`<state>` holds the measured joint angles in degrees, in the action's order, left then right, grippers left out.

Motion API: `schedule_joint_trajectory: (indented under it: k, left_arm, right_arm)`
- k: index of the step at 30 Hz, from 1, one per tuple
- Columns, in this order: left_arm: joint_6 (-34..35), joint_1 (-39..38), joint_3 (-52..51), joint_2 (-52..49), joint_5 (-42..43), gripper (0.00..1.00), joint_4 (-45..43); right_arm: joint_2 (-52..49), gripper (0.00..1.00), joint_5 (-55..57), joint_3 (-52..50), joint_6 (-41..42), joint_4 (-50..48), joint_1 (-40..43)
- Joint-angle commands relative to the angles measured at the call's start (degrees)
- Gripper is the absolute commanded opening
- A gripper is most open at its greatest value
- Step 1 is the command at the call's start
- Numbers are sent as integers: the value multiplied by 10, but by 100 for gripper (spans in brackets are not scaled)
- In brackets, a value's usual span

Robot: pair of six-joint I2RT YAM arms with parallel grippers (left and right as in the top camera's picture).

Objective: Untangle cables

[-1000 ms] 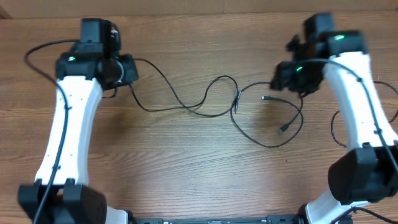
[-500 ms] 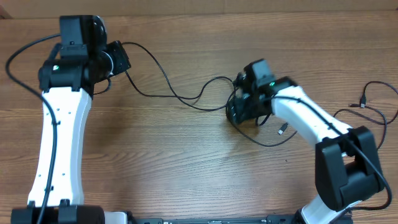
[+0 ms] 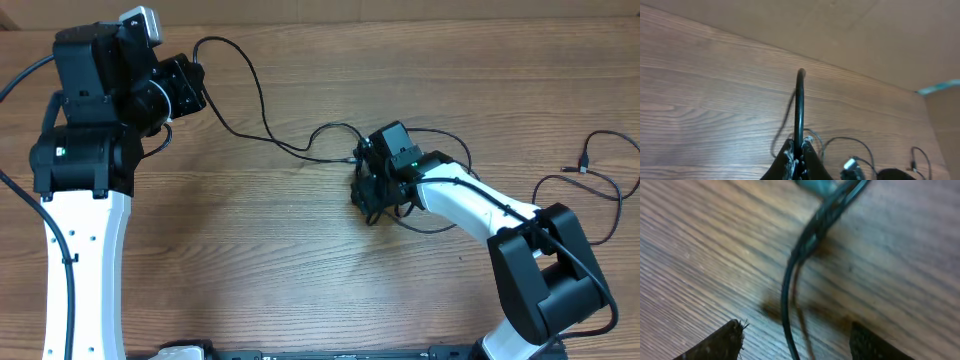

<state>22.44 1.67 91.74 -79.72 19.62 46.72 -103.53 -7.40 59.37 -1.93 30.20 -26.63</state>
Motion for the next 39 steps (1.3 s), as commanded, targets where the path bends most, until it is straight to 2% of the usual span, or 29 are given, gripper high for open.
schedule_joint_trajectory:
  k: [1, 2, 4, 7, 8, 12, 15, 23, 27, 36, 39]
  left_arm:
    - [17, 6, 14, 16, 49, 4, -10]
    - [20, 6, 14, 16, 55, 4, -14]
    - [20, 6, 14, 18, 57, 4, -22]
    - [20, 6, 14, 19, 57, 4, -20]
    - [20, 6, 14, 18, 56, 4, -17]
    - [19, 5, 14, 10, 31, 4, 6]
    - [16, 5, 13, 1, 20, 4, 35]
    - [-8, -5, 13, -52, 5, 4, 75]
    - [-26, -10, 13, -78, 3, 4, 87]
    - [-60, -19, 13, -118, -4, 4, 116]
    - [-72, -30, 13, -128, -8, 4, 128]
  right_arm:
    - [5, 66, 5, -22, -3, -16, 0]
    - [5, 65, 5, -28, -3, -21, 0]
    - [5, 45, 5, -40, -3, -28, 0]
    - [5, 7, -2, -40, 4, -21, 0]
    - [5, 4, -7, -40, 4, -20, 0]
    - [6, 4, -17, -21, 15, 4, 0]
    - [10, 4, -31, 32, 32, 56, 1]
    - [28, 4, -128, 275, 34, 221, 21]
    - [28, 4, -165, 389, 41, 272, 47]
    - [30, 4, -162, 574, 107, 289, 178]
    - [30, 4, -115, 619, 122, 286, 243]
